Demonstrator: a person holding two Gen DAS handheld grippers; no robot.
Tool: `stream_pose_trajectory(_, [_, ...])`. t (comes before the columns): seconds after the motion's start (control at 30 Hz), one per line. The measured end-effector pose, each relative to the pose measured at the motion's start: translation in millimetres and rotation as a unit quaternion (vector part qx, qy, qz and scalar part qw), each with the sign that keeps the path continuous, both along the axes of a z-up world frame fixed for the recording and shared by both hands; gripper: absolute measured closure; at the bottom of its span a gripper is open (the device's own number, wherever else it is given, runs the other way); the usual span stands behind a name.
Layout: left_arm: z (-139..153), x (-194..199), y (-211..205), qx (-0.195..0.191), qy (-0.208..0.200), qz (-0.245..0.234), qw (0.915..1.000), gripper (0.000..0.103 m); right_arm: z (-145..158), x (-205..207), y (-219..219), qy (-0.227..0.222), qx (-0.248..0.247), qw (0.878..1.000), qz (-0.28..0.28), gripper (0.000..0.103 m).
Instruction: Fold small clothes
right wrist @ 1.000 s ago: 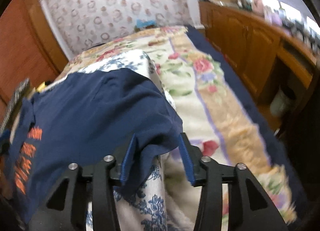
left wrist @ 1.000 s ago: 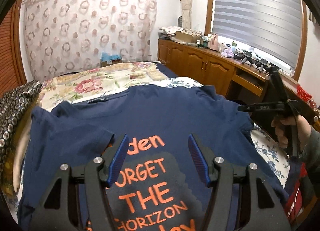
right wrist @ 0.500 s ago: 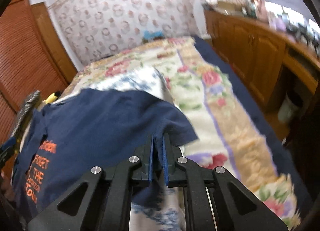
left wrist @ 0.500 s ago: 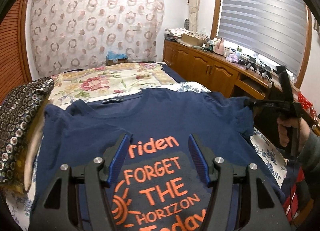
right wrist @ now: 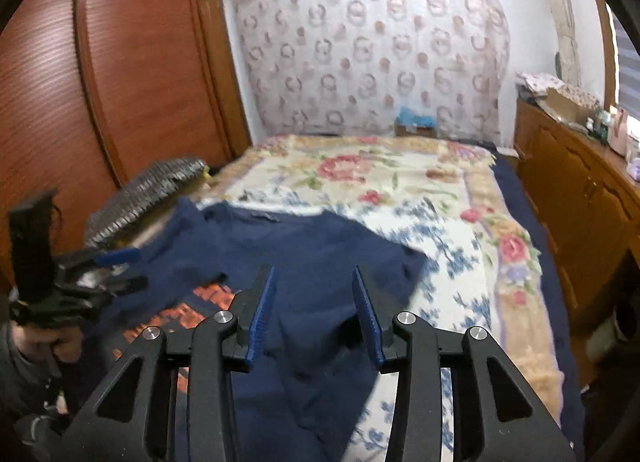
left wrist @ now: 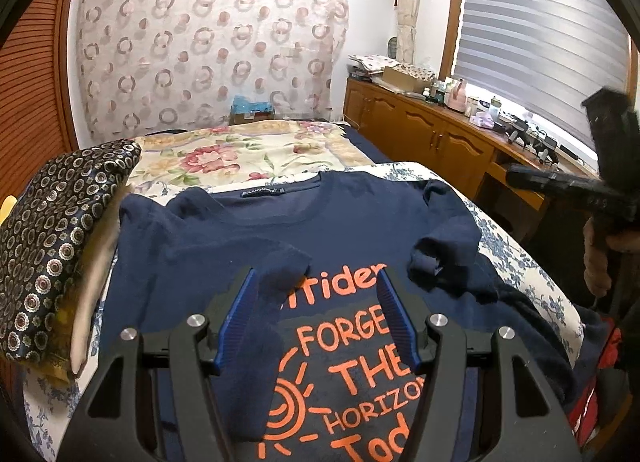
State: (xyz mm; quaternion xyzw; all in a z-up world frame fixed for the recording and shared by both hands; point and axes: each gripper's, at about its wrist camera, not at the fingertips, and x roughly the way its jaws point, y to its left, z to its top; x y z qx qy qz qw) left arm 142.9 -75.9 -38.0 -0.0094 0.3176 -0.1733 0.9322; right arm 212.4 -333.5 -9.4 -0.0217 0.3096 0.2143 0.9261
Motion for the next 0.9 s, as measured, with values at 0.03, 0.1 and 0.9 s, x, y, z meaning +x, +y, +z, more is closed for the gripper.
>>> stream_pose_trajectory(0.03, [-1.1, -0.1, -0.2, 0.000, 0.001, -0.002, 1.0000, 0.041, -8.2, 2.1, -4.2, 0.011, -0.007, 1.000, -0.009, 0.063])
stream_pose_trajectory(0.1, [-4.0, 1.1, -0.6, -0.001, 0.006, -0.005, 1.0000, 0.041, -23.8, 5.1, -10.8, 0.035, -0.019, 0.999, -0.023, 0.063])
stream_pose_trajectory(0.9, [-19.5, -8.0, 21.7, 0.009, 0.024, 0.013, 0.9996, 0.041, -46.8, 91.4, 74.9, 0.095, 0.037, 0.992, 0.079, 0.063])
